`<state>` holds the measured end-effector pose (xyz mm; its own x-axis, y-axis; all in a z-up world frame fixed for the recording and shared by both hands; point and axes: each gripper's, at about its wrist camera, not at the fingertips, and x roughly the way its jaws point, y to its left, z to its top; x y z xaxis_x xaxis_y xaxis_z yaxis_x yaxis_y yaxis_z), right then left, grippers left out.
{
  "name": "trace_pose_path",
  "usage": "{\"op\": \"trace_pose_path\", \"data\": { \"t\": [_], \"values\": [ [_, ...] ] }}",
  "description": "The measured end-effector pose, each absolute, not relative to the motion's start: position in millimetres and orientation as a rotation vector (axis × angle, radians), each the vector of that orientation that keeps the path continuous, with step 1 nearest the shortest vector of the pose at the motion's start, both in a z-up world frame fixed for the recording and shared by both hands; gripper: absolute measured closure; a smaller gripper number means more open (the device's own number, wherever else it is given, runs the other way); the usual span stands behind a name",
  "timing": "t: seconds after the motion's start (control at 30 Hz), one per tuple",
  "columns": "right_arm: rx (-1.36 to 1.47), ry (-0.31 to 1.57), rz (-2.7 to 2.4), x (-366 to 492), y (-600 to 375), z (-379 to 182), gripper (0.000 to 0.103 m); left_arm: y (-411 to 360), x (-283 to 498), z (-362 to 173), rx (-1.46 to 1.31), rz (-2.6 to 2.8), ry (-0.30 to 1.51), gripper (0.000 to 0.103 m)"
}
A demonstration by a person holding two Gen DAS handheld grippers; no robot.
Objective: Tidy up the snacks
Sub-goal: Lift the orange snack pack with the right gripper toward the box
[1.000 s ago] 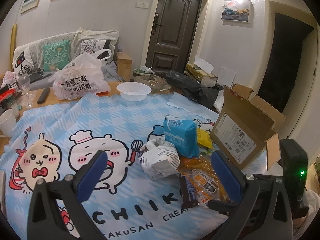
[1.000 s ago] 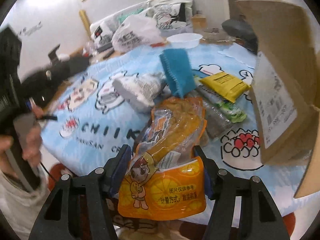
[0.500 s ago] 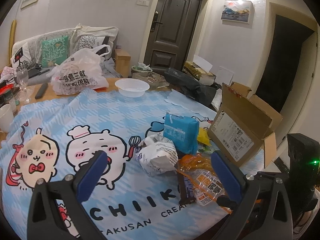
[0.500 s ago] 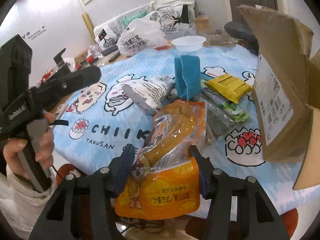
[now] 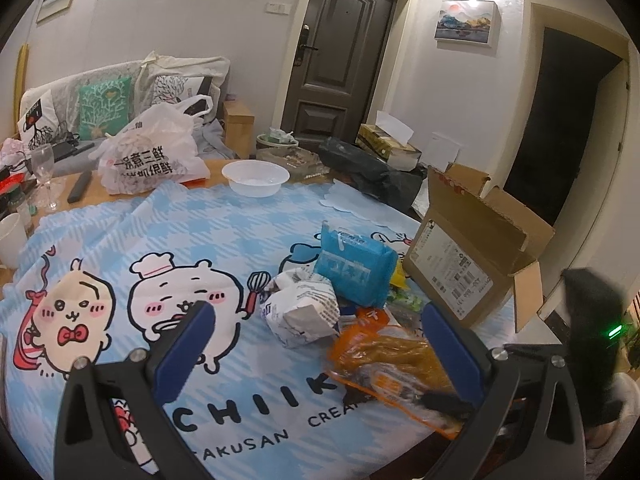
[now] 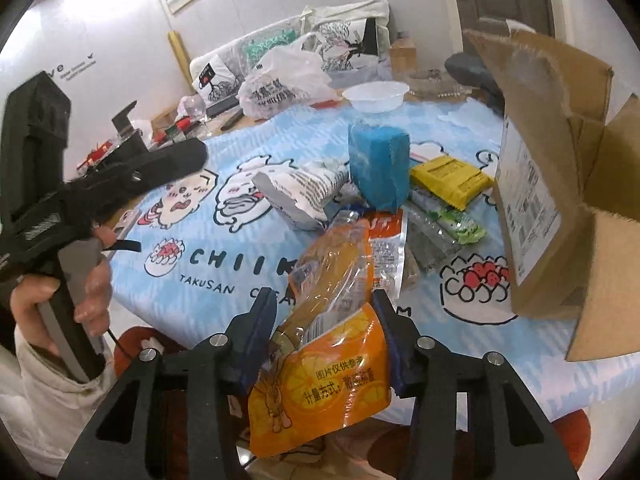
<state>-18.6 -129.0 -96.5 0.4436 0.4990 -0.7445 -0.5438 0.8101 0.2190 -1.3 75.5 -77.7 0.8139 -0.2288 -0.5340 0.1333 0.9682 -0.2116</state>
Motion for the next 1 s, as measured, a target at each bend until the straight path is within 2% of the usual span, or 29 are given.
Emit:
{"op": "trace_pose_path", "data": {
  "t": [0.2, 0.47, 0.67, 1.0],
  "values": [
    [-0.171, 0.955, 0.64, -10.8, -117.0, -136.6, 0.059, 73.6, -6.7, -75.4, -0.156, -0.184, 0.588, 0.001],
    [-0.299, 0.888, 0.61, -17.3, -103.7, -137.9, 0.057, 74.5, -4.8, -81.4, -0.158, -0.18, 0.607, 0.001],
    [-0.422, 0.864, 0.604, -25.2, -88.2, -144.3, 0.05, 78.7, -2.7, -83.3, -0.168, -0.178, 0.609, 0.001],
    [-0.474, 0.778, 0.619, -37.1, -83.8, -121.3, 0.058, 80.7, -0.3, -86.6, -0.185, -0.199, 0.618, 0.001]
  ]
}}
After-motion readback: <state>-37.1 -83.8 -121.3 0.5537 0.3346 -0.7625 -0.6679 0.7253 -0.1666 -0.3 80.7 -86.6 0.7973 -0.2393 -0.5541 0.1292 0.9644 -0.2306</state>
